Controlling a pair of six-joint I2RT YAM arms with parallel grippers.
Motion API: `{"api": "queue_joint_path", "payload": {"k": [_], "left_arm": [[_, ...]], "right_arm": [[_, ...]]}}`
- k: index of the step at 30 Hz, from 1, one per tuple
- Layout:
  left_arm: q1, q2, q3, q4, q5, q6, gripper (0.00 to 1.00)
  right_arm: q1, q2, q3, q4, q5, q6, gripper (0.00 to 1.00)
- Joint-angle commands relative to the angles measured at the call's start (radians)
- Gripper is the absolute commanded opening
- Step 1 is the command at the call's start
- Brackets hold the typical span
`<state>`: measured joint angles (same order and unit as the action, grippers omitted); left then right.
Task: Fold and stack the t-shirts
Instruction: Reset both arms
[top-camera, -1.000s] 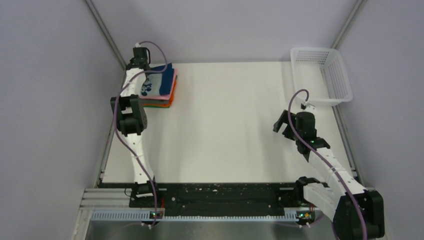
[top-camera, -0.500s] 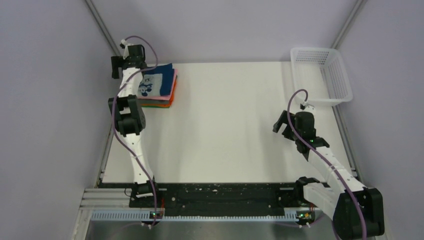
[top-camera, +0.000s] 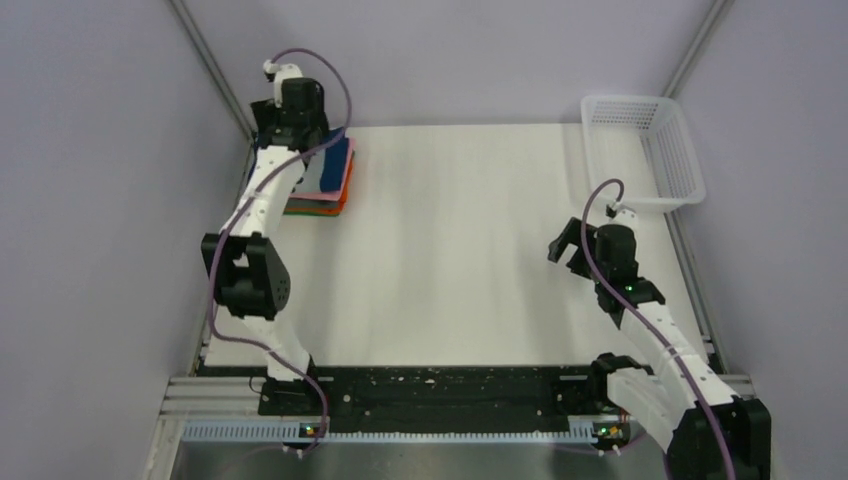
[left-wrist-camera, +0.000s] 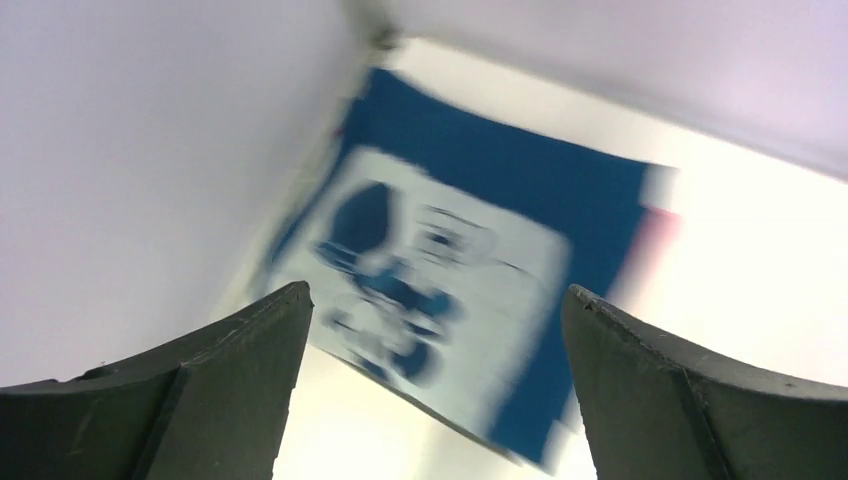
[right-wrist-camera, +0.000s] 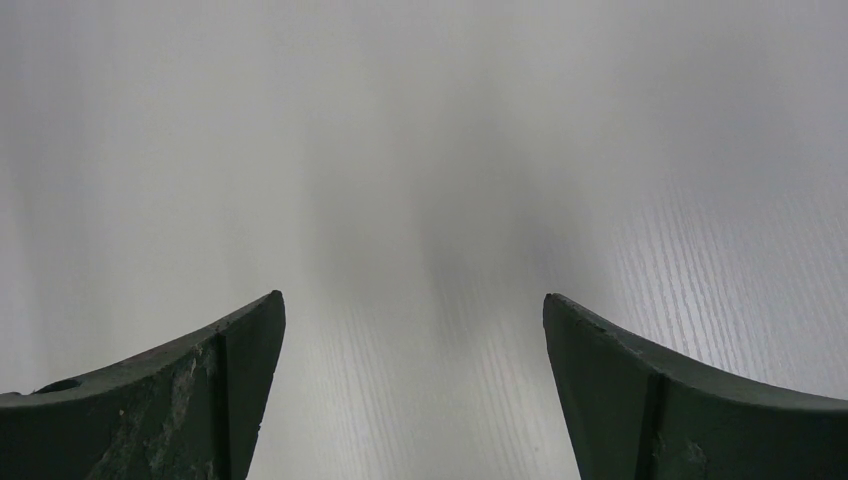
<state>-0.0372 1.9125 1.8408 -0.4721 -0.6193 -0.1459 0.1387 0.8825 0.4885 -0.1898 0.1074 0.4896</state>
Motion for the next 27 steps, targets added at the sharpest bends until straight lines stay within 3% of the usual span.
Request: {"api": "queue_joint_path", "payload": {"k": [1,6,10,13,19,27], "left_arm": [[-0.159,-0.277,-0.250,0.209,0.222,-0.132,0.99],[-0.271,-0.537,-0.651,0.387,0.487,-0.300,0.99],[-0.399,-0.741,-0.938,0.406,0.367,-0.337,0.99],[-0.412,-0.846,-1.116,0.408,0.328,-0.363,0.99],[-0.411,-0.915,-1.138,0.214,0.219,-0.396,0.99],[-0.411,-0.927,-1.135,0.253,0.230,-0.389,0.99]], "right_arm": [[-0.003,-0.031,0.046,-0.005,0.005,0.000,0.99],[-0.003,-0.045,0.052,-0.043,0.027,0.007,0.99],[-0.004,-0.058,0.045,-0.046,0.041,0.007,0.99],[-0.003,-0.072,0.035,-0.055,0.058,0.010,0.99],[-0.004,-0.127,-0.015,-0.044,0.073,0.029,0.99],[-0.004,-0.138,-0.037,-0.046,0.091,0.020,0.99]]}}
